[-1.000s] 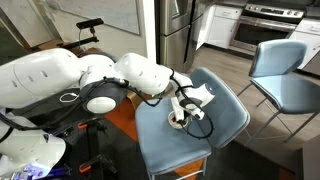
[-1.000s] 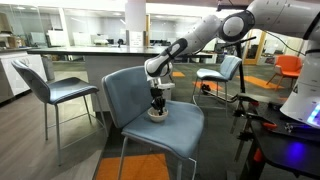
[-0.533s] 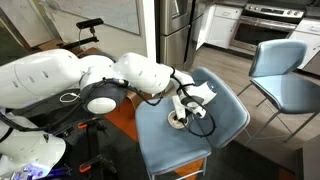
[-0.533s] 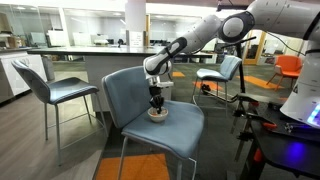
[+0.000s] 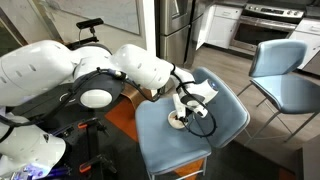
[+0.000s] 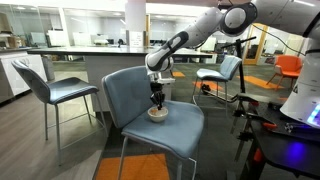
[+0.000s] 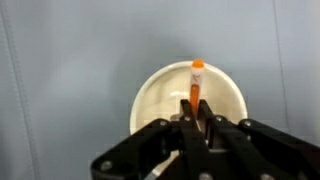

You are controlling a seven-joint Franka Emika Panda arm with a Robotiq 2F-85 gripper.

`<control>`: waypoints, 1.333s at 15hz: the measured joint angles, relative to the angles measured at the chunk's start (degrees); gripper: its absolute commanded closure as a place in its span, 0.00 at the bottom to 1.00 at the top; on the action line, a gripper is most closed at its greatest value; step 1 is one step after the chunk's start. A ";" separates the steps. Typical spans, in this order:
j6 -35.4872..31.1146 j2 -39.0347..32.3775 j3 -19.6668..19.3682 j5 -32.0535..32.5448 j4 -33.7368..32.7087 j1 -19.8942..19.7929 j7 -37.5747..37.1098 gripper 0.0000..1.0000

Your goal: Take the orange marker out of the white bowl and put it on the seat of the blue chair

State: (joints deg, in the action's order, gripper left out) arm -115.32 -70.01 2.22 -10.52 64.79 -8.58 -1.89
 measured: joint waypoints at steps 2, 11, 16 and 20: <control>-3.71 3.42 0.09 -0.47 5.84 -0.17 -0.40 0.97; -17.06 23.27 0.00 5.95 34.30 3.71 7.35 0.97; -21.41 29.58 0.01 8.77 41.40 6.57 7.57 0.97; -21.43 28.04 -0.51 9.32 38.44 7.61 7.30 0.97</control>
State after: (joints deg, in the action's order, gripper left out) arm -136.75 -41.96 1.72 -1.20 103.23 -0.97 5.41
